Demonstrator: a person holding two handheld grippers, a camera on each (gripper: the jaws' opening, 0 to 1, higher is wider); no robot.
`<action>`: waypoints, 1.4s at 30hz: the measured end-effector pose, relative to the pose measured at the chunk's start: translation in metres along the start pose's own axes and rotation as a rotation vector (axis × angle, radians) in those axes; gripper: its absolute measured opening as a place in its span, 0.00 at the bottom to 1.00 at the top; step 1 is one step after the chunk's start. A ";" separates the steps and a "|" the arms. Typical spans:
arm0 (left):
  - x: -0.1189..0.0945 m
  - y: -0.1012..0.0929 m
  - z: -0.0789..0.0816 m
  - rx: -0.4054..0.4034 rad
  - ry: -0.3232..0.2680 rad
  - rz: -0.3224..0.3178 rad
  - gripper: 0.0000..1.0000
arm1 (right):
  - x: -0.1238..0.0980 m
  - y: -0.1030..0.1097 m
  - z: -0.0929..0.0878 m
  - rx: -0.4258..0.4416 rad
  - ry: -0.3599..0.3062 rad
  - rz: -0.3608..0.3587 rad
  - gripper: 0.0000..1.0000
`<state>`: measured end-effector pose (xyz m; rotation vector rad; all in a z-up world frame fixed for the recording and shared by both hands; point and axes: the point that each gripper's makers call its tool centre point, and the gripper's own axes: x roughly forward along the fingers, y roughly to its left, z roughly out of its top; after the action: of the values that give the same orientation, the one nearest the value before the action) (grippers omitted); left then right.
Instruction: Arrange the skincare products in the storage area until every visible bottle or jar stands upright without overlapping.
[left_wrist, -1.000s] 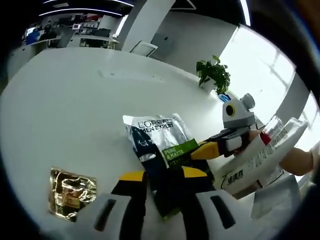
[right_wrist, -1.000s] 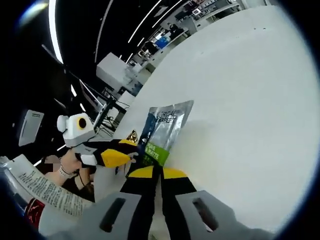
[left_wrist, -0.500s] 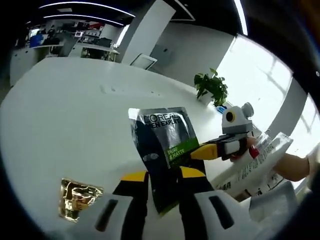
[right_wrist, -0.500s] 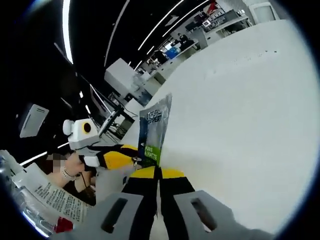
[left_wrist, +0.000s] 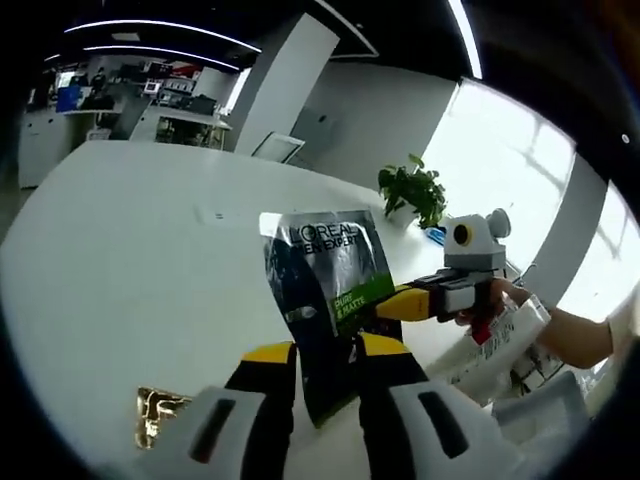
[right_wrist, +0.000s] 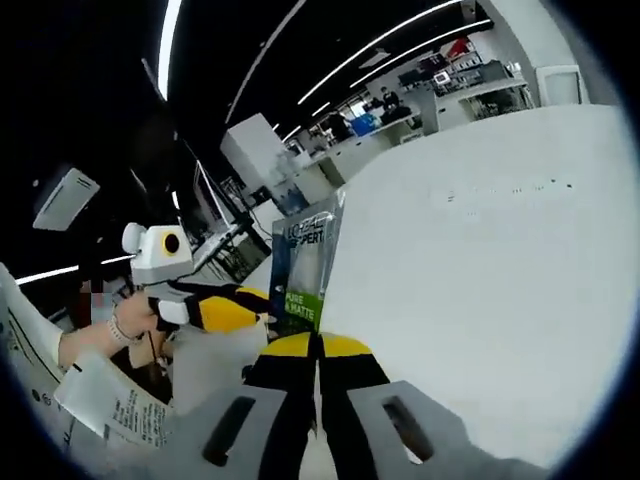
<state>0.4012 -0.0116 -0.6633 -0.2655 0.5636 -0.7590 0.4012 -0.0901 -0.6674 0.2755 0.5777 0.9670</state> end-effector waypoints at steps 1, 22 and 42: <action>-0.001 0.000 0.003 0.004 -0.006 -0.001 0.19 | -0.001 0.000 0.003 -0.011 -0.004 -0.005 0.01; -0.038 -0.035 0.060 0.083 -0.190 -0.031 0.18 | -0.026 0.053 0.068 -0.261 -0.164 0.023 0.01; -0.056 -0.048 0.063 0.090 -0.241 -0.134 0.23 | -0.042 0.111 0.087 -0.338 -0.190 0.185 0.01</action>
<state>0.3765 -0.0043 -0.5698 -0.3086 0.2854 -0.8661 0.3563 -0.0613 -0.5302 0.1174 0.2111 1.1841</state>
